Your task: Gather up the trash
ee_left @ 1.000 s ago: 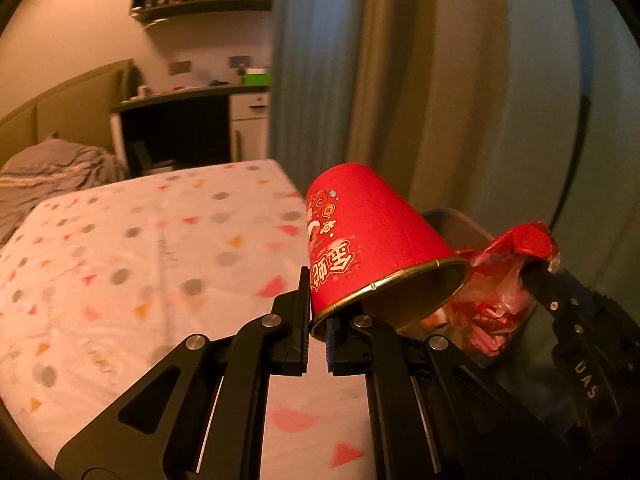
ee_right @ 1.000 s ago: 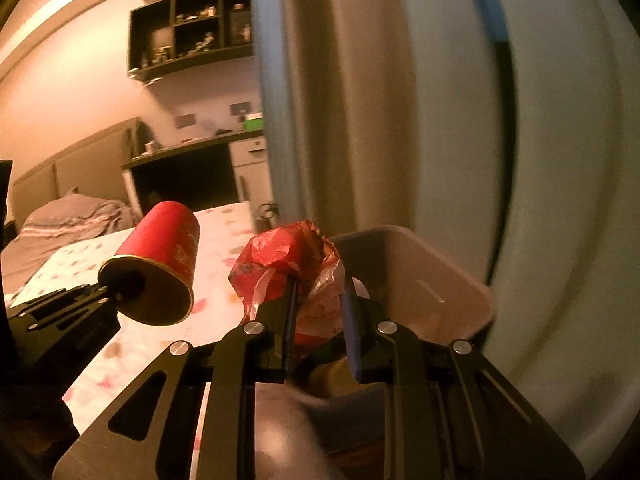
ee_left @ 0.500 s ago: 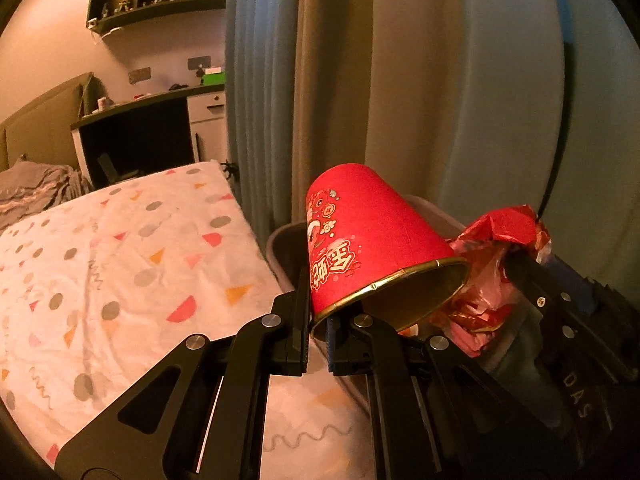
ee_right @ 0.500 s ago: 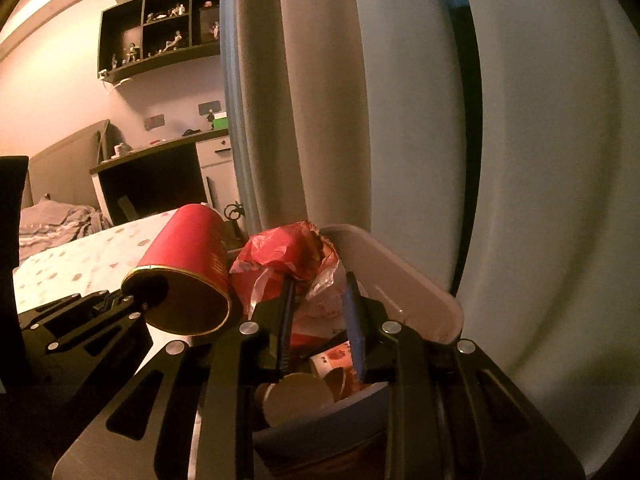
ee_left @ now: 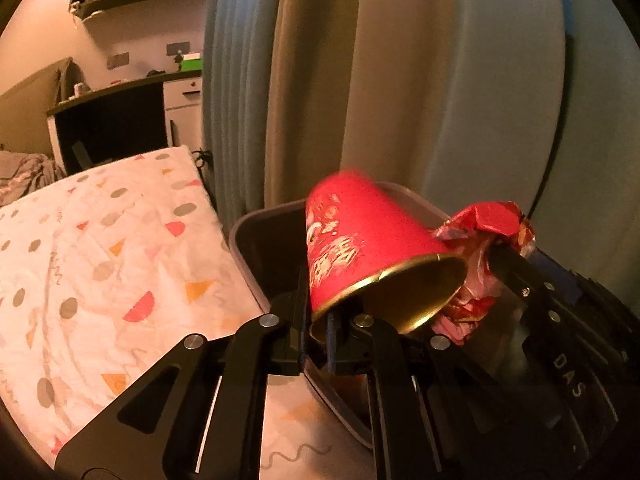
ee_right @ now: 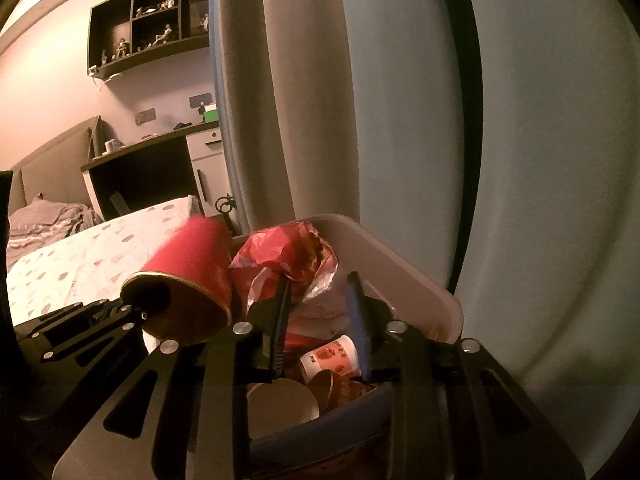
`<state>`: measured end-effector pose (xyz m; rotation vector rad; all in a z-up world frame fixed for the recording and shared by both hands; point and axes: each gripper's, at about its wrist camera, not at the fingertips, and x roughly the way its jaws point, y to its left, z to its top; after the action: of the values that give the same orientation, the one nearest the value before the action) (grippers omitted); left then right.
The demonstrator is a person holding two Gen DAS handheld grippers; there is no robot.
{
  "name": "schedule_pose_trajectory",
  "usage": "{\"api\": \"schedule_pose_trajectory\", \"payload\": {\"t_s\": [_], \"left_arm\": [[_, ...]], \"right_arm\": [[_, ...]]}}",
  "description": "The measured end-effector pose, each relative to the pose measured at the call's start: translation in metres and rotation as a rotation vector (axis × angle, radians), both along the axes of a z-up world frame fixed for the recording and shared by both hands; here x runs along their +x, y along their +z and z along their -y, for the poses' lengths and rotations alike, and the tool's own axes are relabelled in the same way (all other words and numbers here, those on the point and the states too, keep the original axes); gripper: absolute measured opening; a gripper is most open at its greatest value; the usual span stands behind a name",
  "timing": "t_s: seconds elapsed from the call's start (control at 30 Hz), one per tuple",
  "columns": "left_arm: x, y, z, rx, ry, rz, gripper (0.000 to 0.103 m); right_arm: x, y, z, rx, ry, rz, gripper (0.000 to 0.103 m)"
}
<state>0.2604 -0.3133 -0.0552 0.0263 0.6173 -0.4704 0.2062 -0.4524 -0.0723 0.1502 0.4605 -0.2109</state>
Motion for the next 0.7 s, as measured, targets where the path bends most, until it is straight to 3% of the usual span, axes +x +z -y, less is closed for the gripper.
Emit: {"api": "schedule_pose_trajectory", "payload": {"t_s": [0.03,0.2,0.5,0.7], "left_arm": [[0.000,-0.001,0.000,-0.002,-0.003,-0.001,0.015],[-0.001,0.000,-0.004,-0.013,0.009,0.017,0.051],[-0.009,0.002,-0.023,-0.023,0.065,0.024,0.076],[-0.016,0.004,-0.033,0.003,0.103,0.040,0.082]], "right_arm": [[0.002,0.001,0.000,0.002,-0.001,-0.001,0.033],[0.004,-0.001,0.004,0.005,-0.001,-0.010,0.042],[-0.002,-0.003,0.006,0.014,-0.005,-0.023,0.054],[-0.007,-0.003,0.001,0.009,0.001,-0.029,0.064]]}}
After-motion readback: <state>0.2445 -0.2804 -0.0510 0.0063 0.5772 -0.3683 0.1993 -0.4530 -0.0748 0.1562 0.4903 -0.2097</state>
